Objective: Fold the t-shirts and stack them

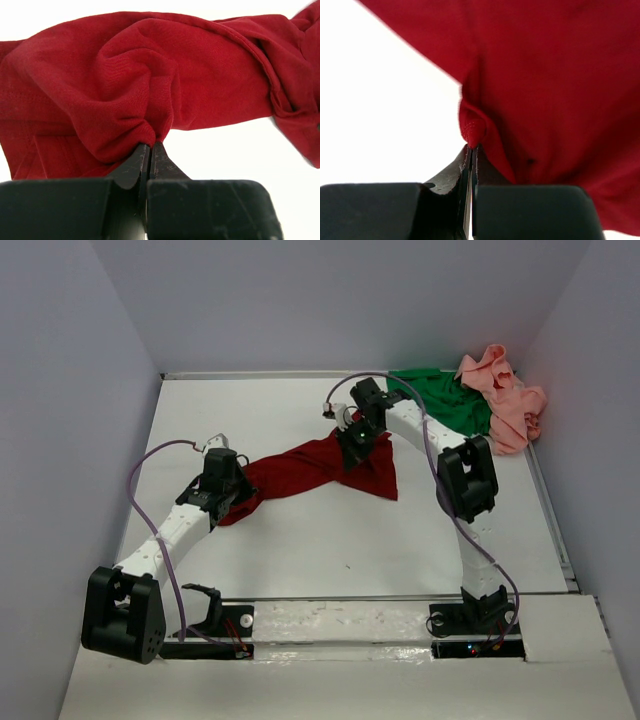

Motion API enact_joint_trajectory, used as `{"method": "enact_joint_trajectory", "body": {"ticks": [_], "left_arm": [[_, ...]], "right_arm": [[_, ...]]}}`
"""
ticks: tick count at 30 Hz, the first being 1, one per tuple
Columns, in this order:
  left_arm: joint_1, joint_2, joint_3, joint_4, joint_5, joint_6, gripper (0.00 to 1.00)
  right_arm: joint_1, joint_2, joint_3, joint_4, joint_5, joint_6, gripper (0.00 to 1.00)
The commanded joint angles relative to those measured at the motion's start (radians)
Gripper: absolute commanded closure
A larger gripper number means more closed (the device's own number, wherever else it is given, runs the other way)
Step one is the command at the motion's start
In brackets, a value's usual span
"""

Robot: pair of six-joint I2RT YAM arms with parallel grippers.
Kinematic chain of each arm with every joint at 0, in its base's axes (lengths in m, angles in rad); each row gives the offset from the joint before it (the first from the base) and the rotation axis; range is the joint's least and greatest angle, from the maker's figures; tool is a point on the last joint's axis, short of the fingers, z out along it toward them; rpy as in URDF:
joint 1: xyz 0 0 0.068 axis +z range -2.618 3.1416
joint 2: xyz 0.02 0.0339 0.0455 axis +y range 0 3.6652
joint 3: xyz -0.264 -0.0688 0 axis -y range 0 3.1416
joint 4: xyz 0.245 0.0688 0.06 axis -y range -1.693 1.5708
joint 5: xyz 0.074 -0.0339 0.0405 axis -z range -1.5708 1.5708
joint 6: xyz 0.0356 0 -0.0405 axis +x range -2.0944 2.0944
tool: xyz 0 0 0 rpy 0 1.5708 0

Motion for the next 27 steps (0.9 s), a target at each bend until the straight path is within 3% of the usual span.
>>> {"method": "enact_joint_trajectory", "body": {"ticks": [1,6,7,9,10,11,15,19,27], "left_arm": [[-0.005,-0.008,0.014,0.015,-0.004,0.008,0.96],[-0.003,-0.008,0.014,0.017,-0.002,0.008,0.96],[-0.003,-0.009,0.014,0.017,-0.004,0.008,0.96],[-0.005,-0.012,0.012,0.015,-0.005,0.009,0.96],[-0.005,-0.012,0.011,0.015,-0.005,0.011,0.95],[-0.005,-0.014,0.011,0.015,-0.005,0.011,0.96],[-0.003,-0.018,0.006,0.015,-0.009,0.012,0.96],[-0.005,-0.020,0.006,0.009,-0.012,0.015,0.96],[-0.005,-0.023,0.016,0.001,-0.018,0.020,0.95]], "right_arm": [[0.078,-0.110,-0.067,-0.017,-0.084,0.134,1.00],[0.108,-0.118,-0.134,0.006,-0.177,0.193,1.00],[0.109,-0.118,-0.141,0.012,-0.185,0.196,0.95],[0.109,-0.123,-0.159,0.032,-0.185,0.216,0.72],[0.109,-0.126,-0.165,0.044,-0.182,0.221,0.31],[0.109,-0.129,-0.171,0.053,-0.177,0.227,0.24],[0.109,-0.217,-0.257,0.173,-0.097,0.273,0.16],[0.109,-0.322,-0.407,0.320,-0.018,0.395,0.16],[0.109,-0.693,-0.817,0.567,0.200,0.714,0.20]]}}
